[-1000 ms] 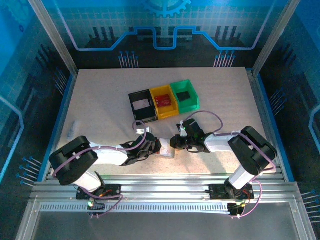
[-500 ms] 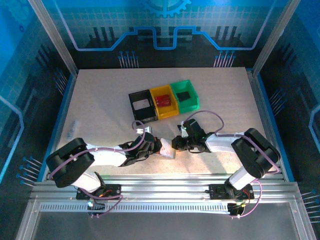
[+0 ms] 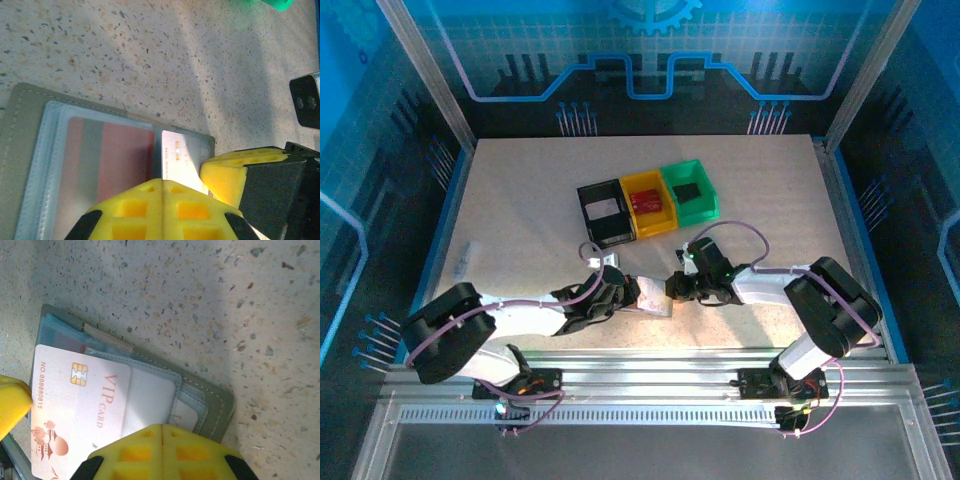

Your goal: Take the credit cards out of the card holder

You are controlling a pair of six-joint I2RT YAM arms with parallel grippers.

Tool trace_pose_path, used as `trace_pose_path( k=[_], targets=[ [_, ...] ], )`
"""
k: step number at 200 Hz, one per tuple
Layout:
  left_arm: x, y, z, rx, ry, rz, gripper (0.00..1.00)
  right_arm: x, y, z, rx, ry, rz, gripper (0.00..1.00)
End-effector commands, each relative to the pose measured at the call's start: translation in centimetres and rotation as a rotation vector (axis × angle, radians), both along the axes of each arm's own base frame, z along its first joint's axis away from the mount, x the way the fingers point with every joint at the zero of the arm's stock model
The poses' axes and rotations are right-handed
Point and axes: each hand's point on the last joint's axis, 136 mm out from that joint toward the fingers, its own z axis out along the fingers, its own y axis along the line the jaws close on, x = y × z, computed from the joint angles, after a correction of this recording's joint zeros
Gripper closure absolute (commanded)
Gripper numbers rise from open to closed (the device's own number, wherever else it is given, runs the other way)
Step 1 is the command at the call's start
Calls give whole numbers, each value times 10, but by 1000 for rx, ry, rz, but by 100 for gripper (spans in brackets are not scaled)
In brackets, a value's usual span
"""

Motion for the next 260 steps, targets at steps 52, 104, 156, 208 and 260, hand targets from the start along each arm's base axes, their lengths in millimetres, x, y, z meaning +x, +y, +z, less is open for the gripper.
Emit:
trace_pose_path(
  k=[52,104,156,208,260],
  targets=[
    [0,7,11,4,-46,9,100,-27,-31,-27,-133,106,1,100],
    [-1,9,21,-13,-67,11,100,-16,-30,-10,-138,52,10,97],
    [-1,9,24,-31,-69,17,100,-8,-22,6,-94,15,28,83],
    [-3,10,26,-56,-67,28,100,-5,-4,36,26,-46,75,69],
    [-3,11,43,-114,-94,38,100,-8,17,59,217,-97,110,63]
  ],
)
